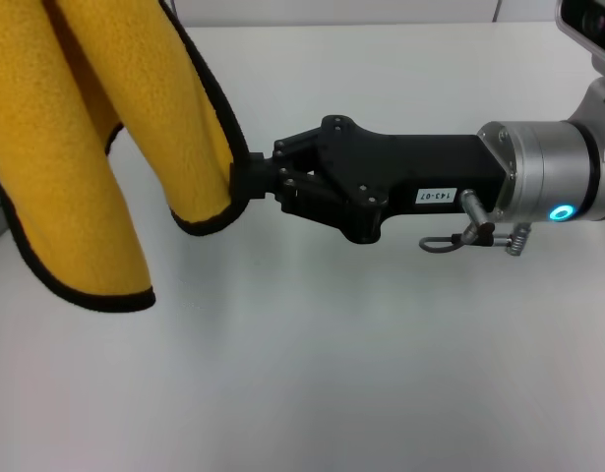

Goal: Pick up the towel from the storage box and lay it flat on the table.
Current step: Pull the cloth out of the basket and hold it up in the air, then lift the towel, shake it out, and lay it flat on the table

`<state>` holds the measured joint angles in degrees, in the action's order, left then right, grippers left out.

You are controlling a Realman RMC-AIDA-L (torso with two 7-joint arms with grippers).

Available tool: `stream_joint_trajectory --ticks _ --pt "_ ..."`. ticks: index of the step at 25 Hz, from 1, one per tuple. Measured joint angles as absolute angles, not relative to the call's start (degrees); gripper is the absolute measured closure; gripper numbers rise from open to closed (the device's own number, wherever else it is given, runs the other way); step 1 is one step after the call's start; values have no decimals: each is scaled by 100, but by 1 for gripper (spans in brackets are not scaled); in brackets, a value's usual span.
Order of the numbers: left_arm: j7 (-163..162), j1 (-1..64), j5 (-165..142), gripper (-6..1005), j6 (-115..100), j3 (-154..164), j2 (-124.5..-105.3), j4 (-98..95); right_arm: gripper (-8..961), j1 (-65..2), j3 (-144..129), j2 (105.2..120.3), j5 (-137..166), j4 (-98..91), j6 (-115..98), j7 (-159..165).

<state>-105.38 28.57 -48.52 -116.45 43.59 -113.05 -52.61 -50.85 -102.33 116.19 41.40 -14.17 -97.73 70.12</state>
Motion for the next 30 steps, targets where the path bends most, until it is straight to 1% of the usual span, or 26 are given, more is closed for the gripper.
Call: stream_joint_trajectory --ticks 6,11,12,15,16,17,18,20,21,23,25,27,30 --pt "-10258 2721 -5061 940 -11645 4360 -11299 -5033 947 -4966 -10131 11615 4088 -1443 -9746 6944" --pt "-9704 2419 -5667 896 -11633 4400 -11371 -4983 947 -4661 -9707 11562 4106 -1689 -9647 6746" --pt "-9583 2359 -5814 887 -11630 4397 -11379 -4941 947 -4602 -9602 11529 4128 -1788 -9568 6728" --pt "-9205 2231 -6191 860 -11630 4404 -11394 -4816 947 -4396 -9267 11340 4190 -2203 -9213 6726" --pt "-8677 2111 -6722 851 -11630 4445 -11440 -4738 947 -4337 -9175 11266 4195 -2371 -9082 6740" --pt "-8527 2076 -6884 842 -11630 4459 -11457 -4733 947 -4292 -9127 11223 4198 -2493 -8997 6750" --pt "-8327 2028 -7086 782 -11632 4507 -11486 -4730 947 -4201 -9042 11130 4209 -2772 -8795 6771" --pt "-7828 1906 -7438 662 -11635 4739 -11559 -4728 947 -4098 -8967 11027 4290 -3178 -8491 6807" --pt "-7632 1863 -7538 662 -11637 4881 -11587 -4725 947 -4030 -8904 10977 4424 -3484 -8264 6841" --pt "-7085 1781 -7763 663 -11631 5210 -11678 -4695 947 -3929 -8742 10944 4805 -4006 -7873 6910" --pt "-6749 1769 -7923 663 -11617 5322 -11789 -4588 947 -3849 -8521 10985 5379 -4544 -7533 6972" --pt "-6479 1812 -8105 663 -11571 5318 -11877 -4384 947 -3819 -8310 11087 5969 -5016 -7305 7007" --pt "-6159 1919 -8395 664 -11441 5311 -11937 -4008 947 -3800 -7979 11346 6904 -5692 -7022 7015"
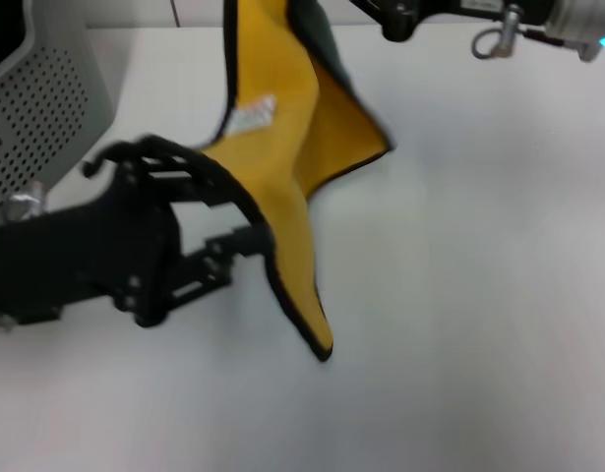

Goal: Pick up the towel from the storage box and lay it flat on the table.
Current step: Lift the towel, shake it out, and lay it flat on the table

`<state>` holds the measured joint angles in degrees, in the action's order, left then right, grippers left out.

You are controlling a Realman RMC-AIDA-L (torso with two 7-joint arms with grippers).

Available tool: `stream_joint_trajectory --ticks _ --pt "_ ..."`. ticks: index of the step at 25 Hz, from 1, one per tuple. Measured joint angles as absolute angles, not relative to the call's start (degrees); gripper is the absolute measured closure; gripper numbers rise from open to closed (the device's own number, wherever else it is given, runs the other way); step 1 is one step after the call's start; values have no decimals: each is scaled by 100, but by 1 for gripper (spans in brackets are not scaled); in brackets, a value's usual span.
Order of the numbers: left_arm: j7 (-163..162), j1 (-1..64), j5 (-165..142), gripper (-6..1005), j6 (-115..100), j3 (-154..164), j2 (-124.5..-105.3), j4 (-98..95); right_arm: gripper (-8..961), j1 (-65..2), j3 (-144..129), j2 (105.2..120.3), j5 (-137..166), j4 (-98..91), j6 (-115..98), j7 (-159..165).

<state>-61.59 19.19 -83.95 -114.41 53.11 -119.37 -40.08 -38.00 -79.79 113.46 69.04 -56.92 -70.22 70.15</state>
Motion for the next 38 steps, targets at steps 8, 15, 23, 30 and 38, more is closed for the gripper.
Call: stream_joint_trajectory --ticks 8,15,23,30,38 --pt "-5141 2164 -8716 665 -11020 5368 -11976 -2941 947 -3515 -7736 11611 6988 -6864 -6521 6511" --pt "-4661 2130 -8647 667 -10564 5343 -11986 -2491 947 -3422 -7685 11591 6233 -7311 -6773 5446" --pt "-4689 2129 -8035 632 -9799 5340 -11986 -2090 947 -3390 -7580 11592 5775 -7442 -6879 5093" --pt "-4738 1898 -7425 591 -9608 5336 -11927 -1999 946 -3161 -7528 11586 5776 -7629 -6888 5089" --pt "-5176 1780 -7412 533 -10255 5304 -11763 -1949 946 -2961 -7452 11580 5802 -7613 -6891 5006"
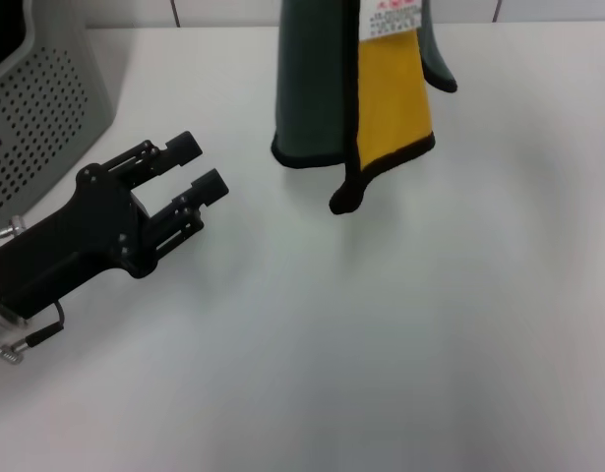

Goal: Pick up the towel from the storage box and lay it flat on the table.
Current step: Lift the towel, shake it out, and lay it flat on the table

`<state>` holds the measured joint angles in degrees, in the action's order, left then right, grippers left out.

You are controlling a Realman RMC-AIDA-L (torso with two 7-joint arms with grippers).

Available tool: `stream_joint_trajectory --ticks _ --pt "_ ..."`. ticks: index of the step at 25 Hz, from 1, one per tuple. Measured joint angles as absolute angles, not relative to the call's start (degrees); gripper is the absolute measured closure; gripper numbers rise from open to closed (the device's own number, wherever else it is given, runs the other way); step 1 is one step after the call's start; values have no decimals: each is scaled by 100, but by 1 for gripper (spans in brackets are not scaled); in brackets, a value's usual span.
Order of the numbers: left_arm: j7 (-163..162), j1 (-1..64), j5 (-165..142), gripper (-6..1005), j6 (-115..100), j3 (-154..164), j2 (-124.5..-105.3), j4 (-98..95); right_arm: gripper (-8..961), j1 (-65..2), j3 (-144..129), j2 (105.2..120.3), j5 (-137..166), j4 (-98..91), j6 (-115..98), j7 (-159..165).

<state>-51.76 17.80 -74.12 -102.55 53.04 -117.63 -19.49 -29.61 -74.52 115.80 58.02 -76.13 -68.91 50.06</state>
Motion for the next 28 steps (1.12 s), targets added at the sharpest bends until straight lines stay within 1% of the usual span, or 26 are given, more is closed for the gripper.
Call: stream_joint_trajectory --ticks 4,13,19,28 --pt "-5697 1818 -7392 486 -10281 5197 -11802 -1942 946 -2884 -7542 11598 5805 -7480 -6892 4792" --pt "-6397 2219 -7676 486 -10400 5329 -11941 -1913 946 -3225 -7636 11611 5721 -6569 -6854 4493" --pt "-6602 2388 -7916 486 -10294 5331 -11956 -1823 946 -3474 -7652 11619 5617 -6119 -6932 4322" --pt "-6423 2519 -7859 487 -9718 5301 -11989 -1487 946 -3565 -7717 11619 5548 -6044 -7016 4306"
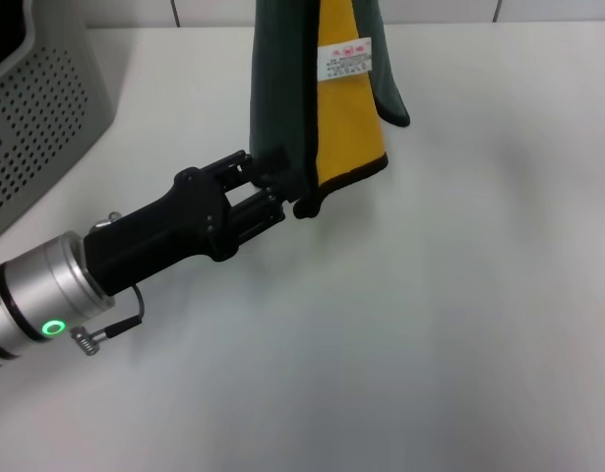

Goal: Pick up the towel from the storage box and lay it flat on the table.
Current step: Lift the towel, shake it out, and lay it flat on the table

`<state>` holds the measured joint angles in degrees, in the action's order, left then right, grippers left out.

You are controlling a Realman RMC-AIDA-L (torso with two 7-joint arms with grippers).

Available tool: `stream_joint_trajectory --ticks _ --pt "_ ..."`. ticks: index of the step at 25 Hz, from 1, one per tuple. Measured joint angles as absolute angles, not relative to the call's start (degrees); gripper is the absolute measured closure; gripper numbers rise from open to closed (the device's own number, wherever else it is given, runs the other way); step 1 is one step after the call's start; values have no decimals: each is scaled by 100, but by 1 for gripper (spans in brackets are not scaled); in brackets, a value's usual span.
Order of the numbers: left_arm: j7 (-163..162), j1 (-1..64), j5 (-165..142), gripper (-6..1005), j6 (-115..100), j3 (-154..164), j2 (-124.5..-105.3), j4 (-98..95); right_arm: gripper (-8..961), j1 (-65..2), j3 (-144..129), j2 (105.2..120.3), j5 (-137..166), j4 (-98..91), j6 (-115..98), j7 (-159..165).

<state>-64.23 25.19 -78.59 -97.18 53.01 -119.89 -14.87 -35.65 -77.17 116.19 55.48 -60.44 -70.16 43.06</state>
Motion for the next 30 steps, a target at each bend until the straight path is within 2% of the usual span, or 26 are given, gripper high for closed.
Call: stream_joint_trajectory --ticks 30 --pt "-6333 2890 -7965 500 -9731 5385 -12021 -1006 947 -3812 -7914 11619 5248 -5557 -7073 4097"
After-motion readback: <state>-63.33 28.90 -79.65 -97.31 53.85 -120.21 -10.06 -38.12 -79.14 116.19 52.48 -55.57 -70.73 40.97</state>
